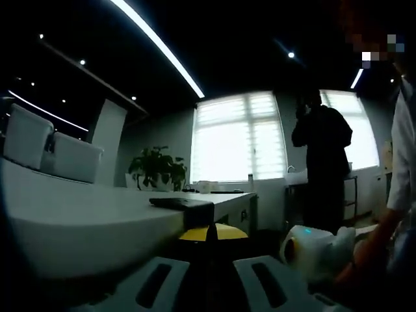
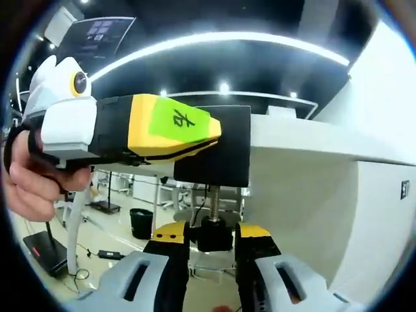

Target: Clamp the fixed fixture on the desktop, loosen the retaining clip, secure it to the edge of the desk, and tighten the retaining clip.

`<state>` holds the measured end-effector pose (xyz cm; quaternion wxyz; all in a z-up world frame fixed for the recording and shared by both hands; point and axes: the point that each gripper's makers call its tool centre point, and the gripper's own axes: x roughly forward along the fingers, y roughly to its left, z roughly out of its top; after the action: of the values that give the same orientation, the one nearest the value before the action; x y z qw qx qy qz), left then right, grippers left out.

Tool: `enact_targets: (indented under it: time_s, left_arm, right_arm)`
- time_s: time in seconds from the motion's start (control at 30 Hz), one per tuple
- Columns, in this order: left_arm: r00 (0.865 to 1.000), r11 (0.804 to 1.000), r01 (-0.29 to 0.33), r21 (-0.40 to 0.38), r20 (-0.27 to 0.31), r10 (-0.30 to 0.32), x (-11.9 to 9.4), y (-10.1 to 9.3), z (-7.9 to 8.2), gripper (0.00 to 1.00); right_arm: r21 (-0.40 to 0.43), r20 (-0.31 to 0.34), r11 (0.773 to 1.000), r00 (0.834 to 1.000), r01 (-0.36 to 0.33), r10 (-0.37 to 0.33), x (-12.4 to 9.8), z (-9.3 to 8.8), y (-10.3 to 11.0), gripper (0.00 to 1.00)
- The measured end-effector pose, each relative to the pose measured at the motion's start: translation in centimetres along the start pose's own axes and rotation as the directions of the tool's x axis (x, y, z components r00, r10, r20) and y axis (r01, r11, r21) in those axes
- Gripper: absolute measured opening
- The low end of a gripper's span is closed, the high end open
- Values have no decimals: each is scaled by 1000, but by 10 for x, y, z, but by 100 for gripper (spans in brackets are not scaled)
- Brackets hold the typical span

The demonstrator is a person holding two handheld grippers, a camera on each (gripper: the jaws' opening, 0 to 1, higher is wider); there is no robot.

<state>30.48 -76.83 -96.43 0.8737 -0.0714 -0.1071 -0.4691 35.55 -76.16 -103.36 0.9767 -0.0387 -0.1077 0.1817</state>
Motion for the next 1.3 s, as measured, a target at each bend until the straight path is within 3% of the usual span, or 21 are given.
enact_targets:
  time_s: [0.07,0.2,0.37,0.47,0.6,0.73,0.83,0.93,1.03,1.13,1.17,1.2,1.23,1.3]
  left_arm:
    - [1000,1000,0,-1,-1,0,0,0,0,2]
    - [1000,1000,0,2,-3,0,0,0,-1,2]
    - [1000,1000,-1,2,-2,1,0,0,-1,2]
    - [1000,1000,-1,3,-3,1,0,0,-1,2]
    - [1000,1000,-2,5,-3,2,0,-1,0,2]
    - [1000,1000,1,7,-8,0,1,-1,-2,2]
    - [1000,1000,-4,17,-18,5,2,-1,-4,2]
    - [999,999,-11,30,-32,12,2,-1,-4,2]
    - [999,1000,-9,28,-31,10,2,-1,-4,2]
    - [1000,1000,-6,22,-27,6,2,-1,-4,2]
    - [1000,1000,-5,20,-26,6,2,-1,-4,2]
    - [1000,1000,-5,17,-26,6,2,0,-4,2]
    - [1000,1000,-5,17,-27,5,2,-1,-4,2]
    - [1000,1000,-4,15,-25,5,2,-1,-4,2]
  right_arm:
    - [38,6,999,1000,-15,15,-1,0,0,24]
    - [27,6,998,998,-58,58,0,0,0,24]
    - [33,21,977,977,-211,210,2,0,4,23]
    - [117,56,933,941,-339,335,3,0,8,23]
    - [71,50,891,894,-449,446,6,-1,9,24]
    - [65,8,818,820,-571,572,12,-2,14,24]
    - [65,-22,769,770,-636,638,11,-2,17,24]
    - [106,-26,743,745,-661,667,11,-2,18,24]
    - [103,-21,742,744,-663,668,10,-3,19,24]
    - [97,-2,766,770,-635,638,8,-3,18,24]
    - [109,1,787,792,-607,611,9,-4,15,26]
    - [121,-18,824,829,-553,559,10,-8,10,31]
    - [106,-43,892,894,-440,446,12,-12,-1,38]
    - [123,-12,939,946,-320,324,2,-7,-9,44]
